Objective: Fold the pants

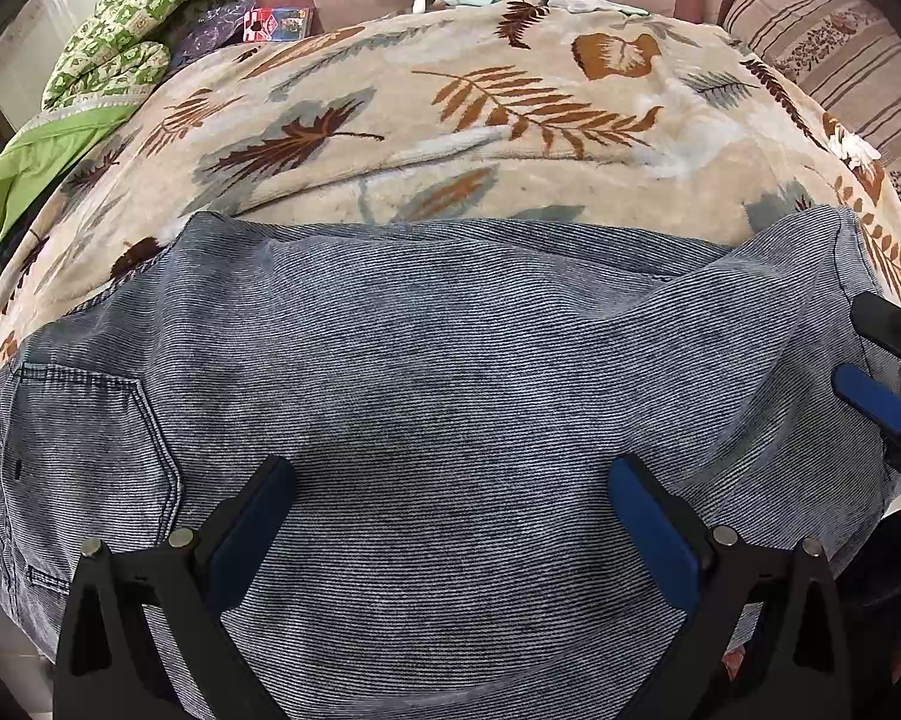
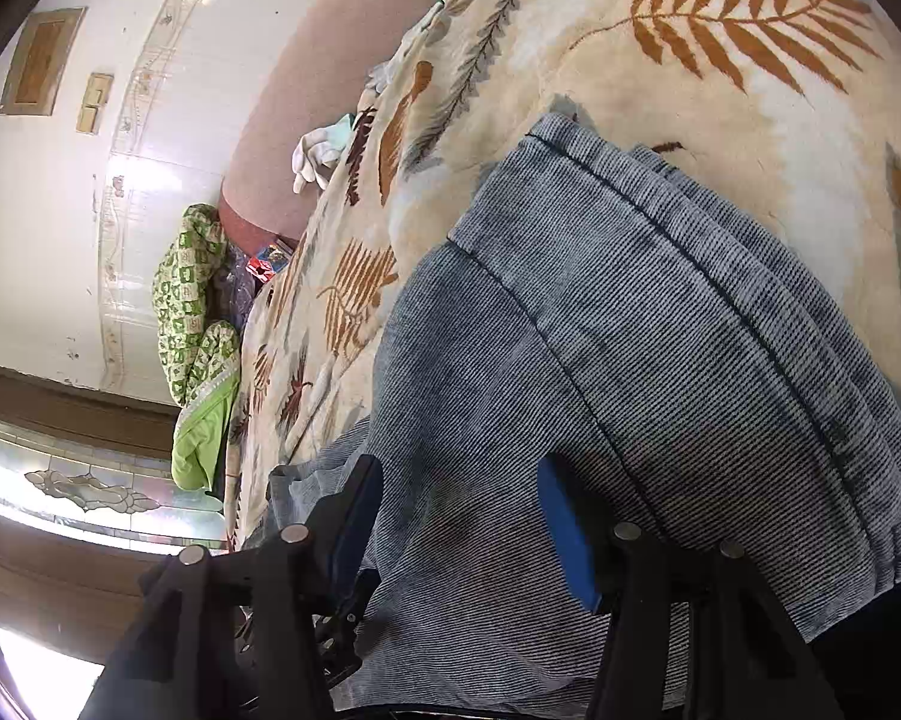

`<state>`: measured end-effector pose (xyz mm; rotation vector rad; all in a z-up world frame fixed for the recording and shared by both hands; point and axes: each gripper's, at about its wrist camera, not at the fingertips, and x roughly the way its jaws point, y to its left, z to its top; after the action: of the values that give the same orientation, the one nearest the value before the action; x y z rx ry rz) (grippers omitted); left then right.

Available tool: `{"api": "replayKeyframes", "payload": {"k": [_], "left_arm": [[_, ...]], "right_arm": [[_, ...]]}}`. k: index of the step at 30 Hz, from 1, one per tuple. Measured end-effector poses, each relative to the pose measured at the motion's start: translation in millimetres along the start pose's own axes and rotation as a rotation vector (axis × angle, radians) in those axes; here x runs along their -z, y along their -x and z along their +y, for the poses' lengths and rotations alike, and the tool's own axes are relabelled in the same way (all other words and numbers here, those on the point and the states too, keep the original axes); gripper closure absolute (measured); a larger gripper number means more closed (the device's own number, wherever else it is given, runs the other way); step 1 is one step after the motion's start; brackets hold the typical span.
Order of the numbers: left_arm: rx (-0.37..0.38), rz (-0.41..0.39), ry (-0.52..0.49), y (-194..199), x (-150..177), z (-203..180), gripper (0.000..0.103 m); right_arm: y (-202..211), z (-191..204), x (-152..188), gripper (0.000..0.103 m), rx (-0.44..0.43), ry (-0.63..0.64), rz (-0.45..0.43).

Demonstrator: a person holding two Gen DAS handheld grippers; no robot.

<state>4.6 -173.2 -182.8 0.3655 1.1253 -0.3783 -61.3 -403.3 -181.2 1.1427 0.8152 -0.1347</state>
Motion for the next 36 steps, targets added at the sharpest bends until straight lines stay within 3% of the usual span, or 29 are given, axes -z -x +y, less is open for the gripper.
{"api": "replayKeyframes", "payload": {"k": [16,22,26,30,34,36], "left_arm": [[0.008,-0.018,-0.01,1,1,0,0.0],[0.018,0.009,-0.012,4,-1,1,0.0],[0.003,-0.051,-0.052,19,2,1,0.0],[0.01,-0.113,-0.074,34,2,2,0.0],[0.0,-0.073,-0.091,23,5,1,0.0],[-0.001,-0.006,-0.106,5,10,0,0.0]], "right_arm": [[0,2,1,0.043,-0.001,0.001,-0.003],[0,8,3,0.043,0.006,0.019,-0.011],[6,12,7,0.043,0.011,0.036,-0.039],[21,23,13,0.043,0.022,0.105,-0.125],[25,25,17,0.043,0.028,0.123,-0.138],[21,18,19,0.042,0.045,0.103,-0.114]]}}
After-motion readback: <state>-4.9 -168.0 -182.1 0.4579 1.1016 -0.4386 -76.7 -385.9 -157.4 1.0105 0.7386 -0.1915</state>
